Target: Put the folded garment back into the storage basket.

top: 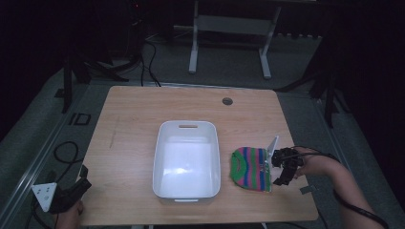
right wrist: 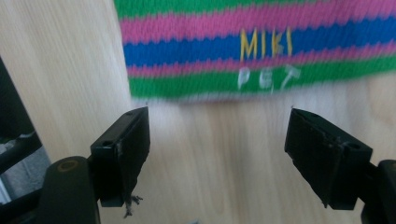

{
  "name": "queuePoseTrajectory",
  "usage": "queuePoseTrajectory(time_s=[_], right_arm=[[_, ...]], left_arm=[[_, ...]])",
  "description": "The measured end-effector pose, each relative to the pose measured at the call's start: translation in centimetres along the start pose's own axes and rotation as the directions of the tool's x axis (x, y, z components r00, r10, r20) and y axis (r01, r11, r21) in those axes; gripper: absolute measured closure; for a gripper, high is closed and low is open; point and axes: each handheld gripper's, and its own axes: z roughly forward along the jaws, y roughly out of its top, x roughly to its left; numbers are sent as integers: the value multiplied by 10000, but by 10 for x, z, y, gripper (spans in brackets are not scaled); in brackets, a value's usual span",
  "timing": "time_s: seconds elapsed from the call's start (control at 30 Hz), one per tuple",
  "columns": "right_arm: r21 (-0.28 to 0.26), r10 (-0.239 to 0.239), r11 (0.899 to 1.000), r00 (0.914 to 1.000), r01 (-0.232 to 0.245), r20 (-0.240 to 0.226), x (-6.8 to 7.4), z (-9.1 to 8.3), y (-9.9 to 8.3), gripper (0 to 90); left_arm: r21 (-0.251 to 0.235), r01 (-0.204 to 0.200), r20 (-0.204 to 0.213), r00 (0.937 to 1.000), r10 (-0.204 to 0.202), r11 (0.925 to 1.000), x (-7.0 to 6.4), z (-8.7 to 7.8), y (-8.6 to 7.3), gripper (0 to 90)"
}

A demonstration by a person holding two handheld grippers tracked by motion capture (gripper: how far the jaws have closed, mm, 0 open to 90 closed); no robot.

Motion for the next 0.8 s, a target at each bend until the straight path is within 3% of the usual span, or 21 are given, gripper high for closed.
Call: queuePoseTrajectory(time_s=[0.37, 0.67, 0.8], right_arm=[[-441, -796, 9958, 9966, 804, 190, -3, 6, 39, 243], [-535, -1132, 9920, 9934, 1141, 182, -10, 18, 56, 261], [-275, -1147, 9929, 9928, 1157, 344, -14, 27, 58, 274]], left_arm=[[-6, -38, 46, 10000, 38, 10000, 0, 0, 0, 23], [1, -72, 80, 9999, 72, 10000, 0, 0, 0, 23], [7, -64, 130, 9999, 64, 10000, 0, 0, 0, 23]])
